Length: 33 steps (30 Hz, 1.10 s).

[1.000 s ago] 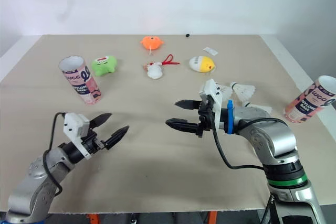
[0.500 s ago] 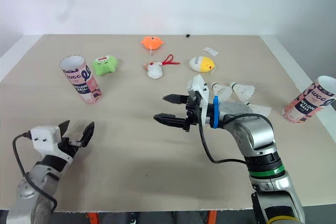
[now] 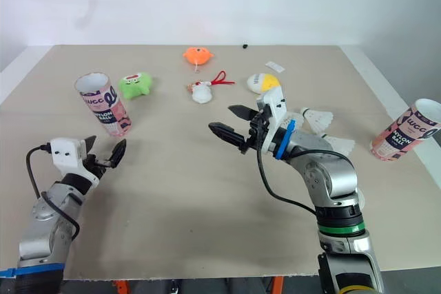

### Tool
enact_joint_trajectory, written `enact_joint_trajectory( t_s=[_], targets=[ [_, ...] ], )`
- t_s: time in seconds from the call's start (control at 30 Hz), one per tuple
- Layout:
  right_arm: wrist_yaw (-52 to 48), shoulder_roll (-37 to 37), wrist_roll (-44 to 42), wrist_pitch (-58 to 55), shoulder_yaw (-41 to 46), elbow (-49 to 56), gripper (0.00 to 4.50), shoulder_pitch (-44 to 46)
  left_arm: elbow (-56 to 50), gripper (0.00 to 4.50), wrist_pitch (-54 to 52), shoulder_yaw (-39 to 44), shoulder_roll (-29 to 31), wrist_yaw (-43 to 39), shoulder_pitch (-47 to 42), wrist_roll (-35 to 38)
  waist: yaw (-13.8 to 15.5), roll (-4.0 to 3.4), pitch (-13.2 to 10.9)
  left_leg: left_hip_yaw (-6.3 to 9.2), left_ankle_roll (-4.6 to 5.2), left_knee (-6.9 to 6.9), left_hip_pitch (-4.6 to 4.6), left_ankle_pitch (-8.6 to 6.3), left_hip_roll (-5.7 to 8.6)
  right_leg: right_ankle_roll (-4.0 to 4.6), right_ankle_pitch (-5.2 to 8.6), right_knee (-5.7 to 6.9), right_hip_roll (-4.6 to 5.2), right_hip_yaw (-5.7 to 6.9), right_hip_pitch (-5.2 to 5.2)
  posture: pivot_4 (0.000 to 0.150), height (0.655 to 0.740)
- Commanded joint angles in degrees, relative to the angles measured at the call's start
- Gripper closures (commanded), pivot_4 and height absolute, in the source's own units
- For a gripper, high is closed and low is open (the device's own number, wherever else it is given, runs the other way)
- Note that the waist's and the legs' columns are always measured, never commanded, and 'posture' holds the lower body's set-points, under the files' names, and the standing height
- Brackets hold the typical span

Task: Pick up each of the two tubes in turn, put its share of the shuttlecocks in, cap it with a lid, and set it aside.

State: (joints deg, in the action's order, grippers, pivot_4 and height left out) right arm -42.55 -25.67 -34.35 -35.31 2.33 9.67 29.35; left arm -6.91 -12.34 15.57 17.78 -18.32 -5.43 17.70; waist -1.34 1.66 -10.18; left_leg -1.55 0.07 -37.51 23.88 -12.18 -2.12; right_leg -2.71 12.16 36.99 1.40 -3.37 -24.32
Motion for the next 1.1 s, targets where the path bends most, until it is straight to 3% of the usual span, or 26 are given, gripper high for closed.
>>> enact_joint_trajectory(
  t_s=[0.03,0.83,1.1],
  targets=[
    [0.9,0.3,-1.9,-0.2,1.8,3.8,0.01,-0.4,1.5,0.0,-0.4,0.3,1.6,0.6,-2.7,-0.9,0.0,0.0,0.0,0.01,0.0,0.0,0.0,0.0,0.0,0.0,0.0,0.0,-0.01,0.0,0.0,0.15,0.74],
    [3.5,-1.3,-3.1,-2.2,2.9,7.6,0.01,-3.1,22.0,0.0,1.9,-2.3,3.7,2.3,-19.9,-6.5,0.0,0.02,0.0,0.03,-0.01,0.0,0.1,0.0,0.03,-0.06,-0.02,-0.02,-0.02,0.0,-0.04,0.15,0.74],
    [4.3,-1.7,-3.2,-2.0,2.9,7.7,0.01,-3.1,35.6,0.0,5.7,-3.5,4.2,0.8,-27.7,-8.2,0.0,0.04,0.0,0.03,-0.02,-0.01,0.12,0.01,0.07,-0.1,-0.05,-0.01,0.0,0.0,-0.05,0.15,0.74]
  ],
)
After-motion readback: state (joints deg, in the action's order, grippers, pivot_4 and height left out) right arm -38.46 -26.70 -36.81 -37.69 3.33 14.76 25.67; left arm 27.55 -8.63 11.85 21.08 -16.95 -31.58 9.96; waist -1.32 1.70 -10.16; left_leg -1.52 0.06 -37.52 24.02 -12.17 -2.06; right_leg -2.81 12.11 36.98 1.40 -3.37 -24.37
